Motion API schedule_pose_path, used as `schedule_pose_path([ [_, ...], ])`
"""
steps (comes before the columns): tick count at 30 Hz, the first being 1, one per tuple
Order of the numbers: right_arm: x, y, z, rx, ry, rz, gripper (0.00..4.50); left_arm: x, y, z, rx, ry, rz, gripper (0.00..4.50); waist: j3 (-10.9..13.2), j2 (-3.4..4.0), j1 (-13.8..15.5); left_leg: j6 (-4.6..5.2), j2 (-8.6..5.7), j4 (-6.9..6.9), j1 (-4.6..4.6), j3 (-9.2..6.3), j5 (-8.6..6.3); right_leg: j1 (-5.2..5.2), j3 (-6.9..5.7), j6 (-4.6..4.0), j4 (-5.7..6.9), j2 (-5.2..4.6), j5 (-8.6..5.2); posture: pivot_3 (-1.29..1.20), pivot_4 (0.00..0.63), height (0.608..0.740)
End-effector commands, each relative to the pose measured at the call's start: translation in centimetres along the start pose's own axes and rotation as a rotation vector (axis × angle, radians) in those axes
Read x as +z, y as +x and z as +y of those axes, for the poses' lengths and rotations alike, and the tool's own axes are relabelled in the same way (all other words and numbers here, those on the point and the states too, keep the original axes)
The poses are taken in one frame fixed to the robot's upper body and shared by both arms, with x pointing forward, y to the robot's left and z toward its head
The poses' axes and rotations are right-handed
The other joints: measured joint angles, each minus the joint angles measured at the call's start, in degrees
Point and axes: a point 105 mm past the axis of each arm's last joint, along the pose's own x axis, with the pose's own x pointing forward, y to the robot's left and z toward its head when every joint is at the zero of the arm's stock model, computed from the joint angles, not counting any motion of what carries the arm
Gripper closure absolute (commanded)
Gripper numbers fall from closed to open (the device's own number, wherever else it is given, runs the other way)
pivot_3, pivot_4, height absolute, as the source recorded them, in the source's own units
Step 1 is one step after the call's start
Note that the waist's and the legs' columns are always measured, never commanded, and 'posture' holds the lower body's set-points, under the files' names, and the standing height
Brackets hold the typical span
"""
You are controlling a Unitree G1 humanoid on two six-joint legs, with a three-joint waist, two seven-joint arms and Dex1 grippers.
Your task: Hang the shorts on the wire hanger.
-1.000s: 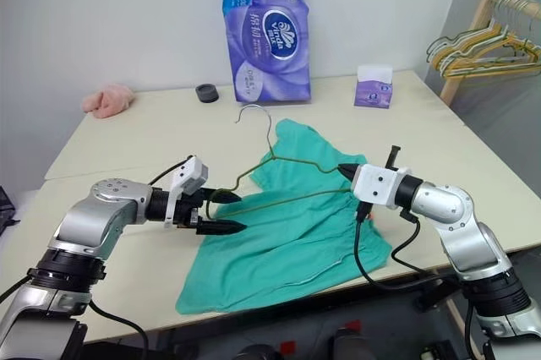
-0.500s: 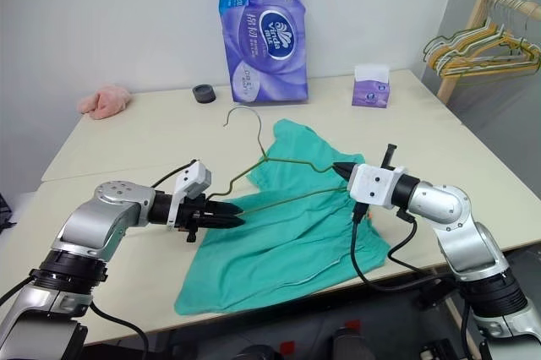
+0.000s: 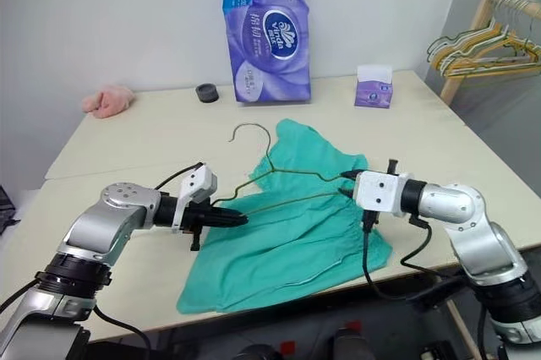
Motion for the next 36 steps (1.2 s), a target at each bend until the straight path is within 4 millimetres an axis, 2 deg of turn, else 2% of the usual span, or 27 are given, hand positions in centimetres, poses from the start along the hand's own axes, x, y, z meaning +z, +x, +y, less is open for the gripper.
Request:
schedule_pose_path([
  [1,0.3,-1.7,0.1,0.052,0.088,0.017,1.66,1.1,-0.5,1.0,0.075,0.071,-0.006,4.5,0.0,-0.01,0.0,0.0,0.0,0.0,0.0,0.01,0.0,0.0,-0.01,0.0,0.0,0.0,0.0,-0.18,0.054,0.74],
  [5,0.1,-3.0,-0.1,0.064,0.216,0.037,0.24,1.5,-0.2,1.0,0.086,0.121,-0.003,4.5,0.0,-0.01,-0.04,0.02,0.02,0.0,0.0,-0.02,-0.01,0.01,-0.04,0.0,-0.01,0.0,0.0,-0.19,0.055,0.74],
  [6,0.1,-3.3,-0.5,0.046,0.257,0.035,0.03,1.4,-0.1,1.0,0.086,0.173,0.029,4.5,0.0,-0.01,-0.09,0.02,0.02,0.0,0.0,-0.01,-0.01,0.01,-0.03,0.0,-0.01,0.0,0.0,-0.19,0.056,0.74],
  [10,0.1,-3.6,-1.8,-0.018,0.301,0.06,0.03,1.4,0.2,0.4,0.053,0.247,0.066,4.5,0.0,0.0,-0.16,0.01,0.04,0.01,0.01,0.0,-0.01,0.01,-0.02,0.0,-0.01,0.0,0.0,-0.2,0.056,0.74],
  [13,-0.4,-2.8,-1.9,-0.032,0.34,0.103,0.03,1.6,0.3,0.1,0.027,0.313,0.093,4.5,0.01,0.01,-0.15,0.01,0.04,0.01,0.0,0.01,-0.01,0.01,-0.01,0.0,0.0,0.0,0.0,-0.2,0.057,0.74],
  [23,-0.9,0.0,0.6,0.154,0.278,0.174,0.03,3.1,0.9,-0.5,-0.003,0.392,0.082,4.5,0.01,0.01,-0.24,0.01,0.04,0.02,-0.08,0.02,-0.01,-0.03,-0.04,0.0,-0.04,0.0,0.0,-0.21,0.056,0.74],
  [29,-1.9,1.5,0.9,0.21,0.24,0.217,0.03,3.2,1.2,-1.1,-0.025,0.415,0.085,4.5,0.02,0.02,-0.35,0.0,0.04,0.04,-0.08,0.02,0.0,-0.04,-0.05,0.0,-0.02,0.0,0.0,-0.2,0.056,0.74],
  [32,-1.6,1.8,1.3,0.253,0.243,0.211,0.66,3.2,1.2,-1.1,-0.023,0.42,0.085,4.5,0.02,0.02,-0.34,0.0,0.04,0.04,-0.09,-0.01,0.0,-0.05,-0.07,0.0,-0.01,0.0,0.0,-0.2,0.056,0.74],
  [36,-1.3,1.8,2.0,0.292,0.25,0.211,2.03,3.1,1.3,-1.2,-0.024,0.427,0.087,4.5,0.02,0.02,-0.33,-0.01,0.04,0.04,-0.11,-0.02,0.0,-0.05,-0.08,0.0,-0.02,-0.01,0.0,-0.2,0.056,0.74],
])
